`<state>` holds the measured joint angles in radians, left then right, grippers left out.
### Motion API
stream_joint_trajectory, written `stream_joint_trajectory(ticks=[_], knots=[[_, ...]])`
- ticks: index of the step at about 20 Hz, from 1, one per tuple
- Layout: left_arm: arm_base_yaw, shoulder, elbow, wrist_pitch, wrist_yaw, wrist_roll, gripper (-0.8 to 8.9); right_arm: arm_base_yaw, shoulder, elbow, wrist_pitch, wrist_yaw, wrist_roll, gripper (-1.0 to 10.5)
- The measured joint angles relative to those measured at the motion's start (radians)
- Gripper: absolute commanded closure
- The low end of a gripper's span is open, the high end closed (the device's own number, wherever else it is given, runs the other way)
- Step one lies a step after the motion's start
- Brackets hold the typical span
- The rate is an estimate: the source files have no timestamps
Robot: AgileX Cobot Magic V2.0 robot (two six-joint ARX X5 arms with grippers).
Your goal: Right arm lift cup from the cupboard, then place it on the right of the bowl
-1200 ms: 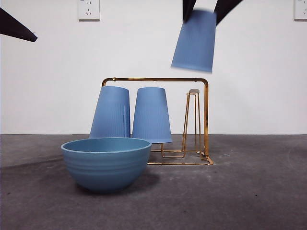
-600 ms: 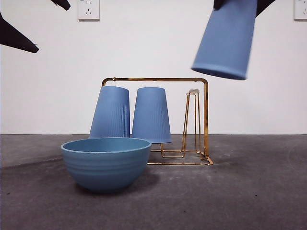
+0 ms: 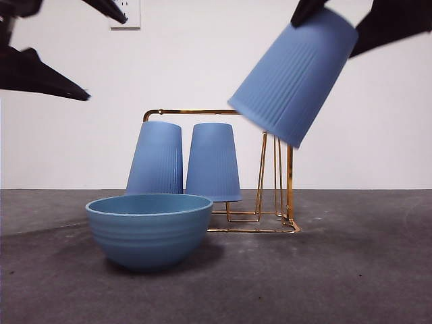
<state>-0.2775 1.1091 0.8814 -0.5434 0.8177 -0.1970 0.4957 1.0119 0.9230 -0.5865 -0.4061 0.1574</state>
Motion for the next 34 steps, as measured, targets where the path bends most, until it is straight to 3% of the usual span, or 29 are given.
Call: stream_joint_trajectory(ticks=[4, 10, 18, 26, 31, 34], knots=[[0.000, 0.107, 0.000, 0.085, 0.145, -0.074, 3.46, 0.000, -0.032, -0.201, 0.274, -0.102, 0.063, 6.5], [0.002, 0.269, 0.000, 0.275, 0.322, -0.245, 3.47, -0.003, -0.032, -0.400, 0.650, -0.169, 0.217, 6.5], [0.011, 0.465, 0.000, 0.519, 0.469, -0.500, 3.50, -0.019, -0.032, -0.402, 0.726, -0.207, 0.270, 6.5], [-0.015, 0.533, 0.012, 0.659, 0.576, -0.633, 3.61, -0.019, -0.024, -0.402, 0.774, -0.227, 0.294, 6.5], [-0.040, 0.533, 0.013, 0.732, 0.577, -0.699, 4.17, -0.019, 0.041, -0.402, 0.840, -0.232, 0.312, 6.5], [-0.045, 0.533, 0.013, 0.743, 0.577, -0.712, 5.72, -0.019, 0.072, -0.402, 0.878, -0.250, 0.324, 6.5]])
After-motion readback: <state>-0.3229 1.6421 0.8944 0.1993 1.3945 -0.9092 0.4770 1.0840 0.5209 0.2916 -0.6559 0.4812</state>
